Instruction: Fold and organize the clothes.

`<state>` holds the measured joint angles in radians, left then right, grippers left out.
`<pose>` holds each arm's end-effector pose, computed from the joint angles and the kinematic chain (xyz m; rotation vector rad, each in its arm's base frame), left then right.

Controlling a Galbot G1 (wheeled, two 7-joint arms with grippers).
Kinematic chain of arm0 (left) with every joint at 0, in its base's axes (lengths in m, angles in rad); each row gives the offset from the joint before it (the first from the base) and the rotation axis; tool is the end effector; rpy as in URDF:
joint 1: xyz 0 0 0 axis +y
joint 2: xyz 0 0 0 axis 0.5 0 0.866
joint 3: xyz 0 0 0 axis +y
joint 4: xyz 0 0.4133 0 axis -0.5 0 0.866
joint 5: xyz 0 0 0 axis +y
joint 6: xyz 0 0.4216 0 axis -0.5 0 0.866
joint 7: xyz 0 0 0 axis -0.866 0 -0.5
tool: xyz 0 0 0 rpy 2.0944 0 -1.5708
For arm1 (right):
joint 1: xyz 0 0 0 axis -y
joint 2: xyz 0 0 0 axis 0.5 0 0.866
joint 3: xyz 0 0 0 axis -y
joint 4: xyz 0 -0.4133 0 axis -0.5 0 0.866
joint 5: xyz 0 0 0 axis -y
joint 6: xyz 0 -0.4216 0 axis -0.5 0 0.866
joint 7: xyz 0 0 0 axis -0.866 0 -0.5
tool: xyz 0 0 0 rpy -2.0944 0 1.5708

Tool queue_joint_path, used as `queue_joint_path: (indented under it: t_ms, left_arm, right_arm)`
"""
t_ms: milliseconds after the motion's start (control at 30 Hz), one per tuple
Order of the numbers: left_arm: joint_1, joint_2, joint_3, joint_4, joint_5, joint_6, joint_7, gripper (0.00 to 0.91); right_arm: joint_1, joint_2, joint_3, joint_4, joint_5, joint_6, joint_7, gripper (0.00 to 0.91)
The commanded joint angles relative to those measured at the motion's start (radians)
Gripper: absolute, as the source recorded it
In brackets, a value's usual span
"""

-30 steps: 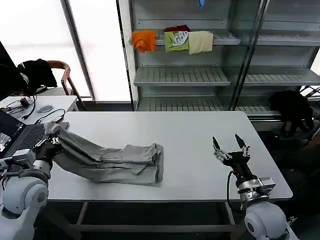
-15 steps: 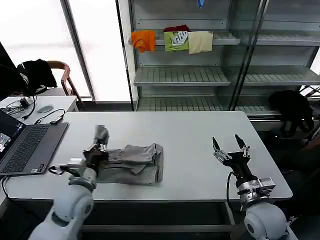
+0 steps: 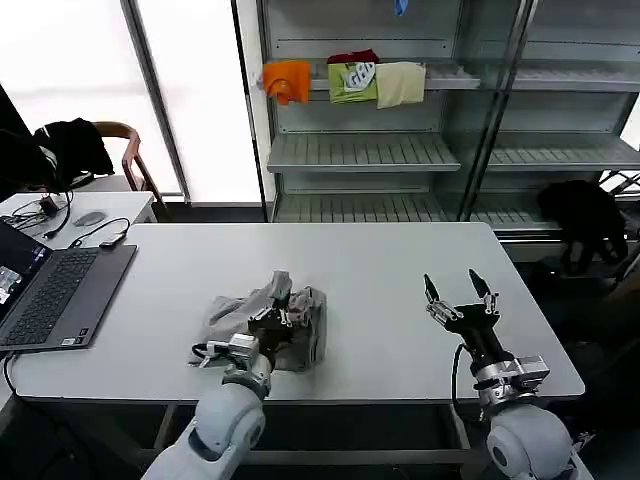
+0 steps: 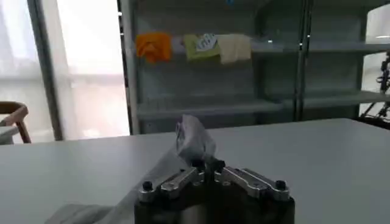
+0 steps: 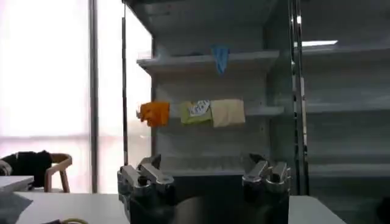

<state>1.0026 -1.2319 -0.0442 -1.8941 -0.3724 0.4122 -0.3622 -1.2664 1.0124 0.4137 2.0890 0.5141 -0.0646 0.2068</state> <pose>0.3688 -0.0810 -0.3086 -0.3028 -2.9087 -0.0856 0.3130 -0.0743 -0.2692 -0.2249 3.0262 0.0362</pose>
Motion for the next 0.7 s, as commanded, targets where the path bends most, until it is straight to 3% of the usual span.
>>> queue_joint_path:
  t_ms: [33, 67, 100, 133, 167, 500, 600, 700]
  left_arm:
    - [-0.068, -0.047, 0.093, 0.068, 0.042, 0.008, -0.012, 0.101]
    - [-0.073, -0.047, 0.091, 0.069, 0.042, 0.009, -0.012, 0.101]
    - [-0.075, -0.046, 0.091, 0.068, 0.042, 0.012, -0.013, 0.161]
    - [-0.078, -0.044, 0.092, 0.066, 0.054, 0.020, -0.011, 0.685]
    - [-0.076, -0.041, 0.096, 0.066, 0.070, 0.021, -0.005, 0.907]
    - [-0.056, 0.006, 0.212, -0.029, 0.312, 0.011, -0.009, 0.907]
    - [-0.104, 0.010, 0.230, -0.070, 0.289, -0.004, -0.038, 0.907]
    - [-0.118, 0.018, 0.140, -0.099, 0.202, -0.030, -0.053, 0.907]
  right_arm:
    - [0.005, 0.005, -0.006, -0.006, -0.001, 0.002, -0.001, 0.907]
    - [0.006, 0.006, -0.008, -0.006, -0.001, 0.002, 0.000, 0.907]
    - [0.006, 0.006, -0.009, -0.007, -0.001, 0.002, 0.000, 0.907]
    - [0.007, 0.010, -0.011, -0.008, -0.002, 0.002, 0.000, 0.907]
    - [0.008, 0.011, -0.012, -0.008, -0.002, 0.002, 0.001, 0.907]
    - [0.015, 0.008, -0.017, -0.013, -0.004, 0.004, 0.006, 0.907]
    - [0.021, 0.014, -0.025, -0.011, -0.007, 0.001, 0.007, 0.907]
    - [0.016, 0.016, -0.024, -0.004, -0.008, -0.002, 0.003, 0.907]
